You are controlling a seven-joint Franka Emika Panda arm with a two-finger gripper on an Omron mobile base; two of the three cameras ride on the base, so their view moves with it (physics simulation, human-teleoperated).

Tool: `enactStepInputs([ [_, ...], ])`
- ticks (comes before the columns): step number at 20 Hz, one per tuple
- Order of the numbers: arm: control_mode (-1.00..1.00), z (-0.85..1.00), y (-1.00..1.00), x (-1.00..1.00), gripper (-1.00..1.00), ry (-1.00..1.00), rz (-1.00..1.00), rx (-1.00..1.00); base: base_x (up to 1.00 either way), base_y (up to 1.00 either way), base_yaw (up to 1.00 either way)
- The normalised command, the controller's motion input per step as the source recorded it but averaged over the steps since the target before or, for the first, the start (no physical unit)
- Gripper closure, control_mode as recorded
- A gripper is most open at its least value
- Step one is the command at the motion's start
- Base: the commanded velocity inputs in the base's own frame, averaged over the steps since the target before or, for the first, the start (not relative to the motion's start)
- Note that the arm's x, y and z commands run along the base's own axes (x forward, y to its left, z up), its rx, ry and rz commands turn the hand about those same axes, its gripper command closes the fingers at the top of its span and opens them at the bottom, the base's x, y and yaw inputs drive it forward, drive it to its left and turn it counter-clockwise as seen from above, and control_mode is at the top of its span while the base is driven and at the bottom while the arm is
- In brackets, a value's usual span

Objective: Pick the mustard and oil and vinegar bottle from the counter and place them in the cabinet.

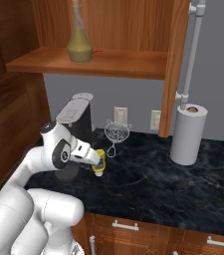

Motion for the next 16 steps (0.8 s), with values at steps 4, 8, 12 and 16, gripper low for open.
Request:
enactStepInputs([
  [4,-1.0,-0.19,0.0,0.3,-1.0,0.0,-0.17,-0.01,0.0,0.0,0.0],
  [8,-1.0,-0.18,0.0,0.31,-1.0,0.0,-0.13,0.0,0.0,0.0,0.0],
  [12,-1.0,-0.24,0.0,0.32,-1.0,0.0,-0.09,0.0,0.0,0.0,0.0],
  [16,-1.0,-0.25,0.03,0.22,-1.0,0.0,-0.1,0.0,0.0,0.0,0.0],
])
